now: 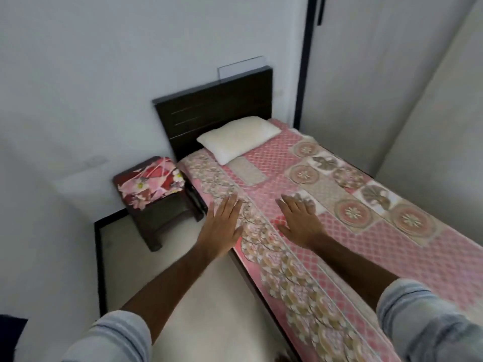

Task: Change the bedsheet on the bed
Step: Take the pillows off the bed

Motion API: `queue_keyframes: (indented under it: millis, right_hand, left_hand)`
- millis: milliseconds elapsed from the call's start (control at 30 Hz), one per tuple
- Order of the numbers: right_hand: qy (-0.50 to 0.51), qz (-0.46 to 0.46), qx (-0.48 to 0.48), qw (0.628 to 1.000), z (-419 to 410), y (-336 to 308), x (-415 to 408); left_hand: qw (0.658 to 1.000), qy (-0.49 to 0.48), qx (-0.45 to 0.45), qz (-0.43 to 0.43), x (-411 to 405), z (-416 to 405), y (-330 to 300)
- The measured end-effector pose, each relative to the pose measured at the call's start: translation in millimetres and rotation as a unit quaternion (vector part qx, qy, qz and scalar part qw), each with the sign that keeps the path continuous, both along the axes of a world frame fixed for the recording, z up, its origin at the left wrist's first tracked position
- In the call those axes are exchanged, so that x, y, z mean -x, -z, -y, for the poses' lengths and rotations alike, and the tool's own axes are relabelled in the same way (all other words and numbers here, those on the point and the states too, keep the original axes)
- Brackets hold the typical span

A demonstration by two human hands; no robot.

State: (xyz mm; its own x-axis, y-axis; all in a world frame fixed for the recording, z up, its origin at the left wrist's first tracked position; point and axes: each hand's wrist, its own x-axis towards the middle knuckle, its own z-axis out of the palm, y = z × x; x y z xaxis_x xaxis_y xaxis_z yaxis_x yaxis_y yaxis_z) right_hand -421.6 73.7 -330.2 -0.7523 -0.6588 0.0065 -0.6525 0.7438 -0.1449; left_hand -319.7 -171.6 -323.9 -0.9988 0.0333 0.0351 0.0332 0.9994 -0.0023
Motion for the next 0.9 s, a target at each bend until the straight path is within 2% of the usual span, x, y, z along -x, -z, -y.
queue_keyframes:
  millis: [200,333,467,633,733,900]
  right_hand:
    - [-0.075,0.006,-0.018,0.997,125.7,0.9,103.7]
    - [-0.089,-0.003,-0.028,0.996,209.5,11.4,159.3]
    - [-0.058,0.002,-0.055,0.997,295.4,28.3,216.0]
    - [-0.016,0.005,-0.063,0.998,376.7,26.2,277.3]
    - [0.006,0.026,-0.060,0.998,406.8,25.4,307.4]
    - [0.056,0.053,-0.056,0.995,440.3,50.5,372.9]
  left_hand:
    - [0.997,-0.072,-0.001,-0.001,63.6,108.6,8.5]
    - [0.995,-0.098,-0.026,-0.026,111.2,189.1,25.9]
    - [0.995,-0.096,-0.033,-0.002,166.4,280.9,31.6]
    - [0.998,-0.060,0.018,-0.002,245.2,396.5,23.4]
    - [0.998,-0.059,0.000,0.012,294.3,437.8,20.3]
    - [0.999,0.005,0.002,0.036,382.1,477.5,46.4]
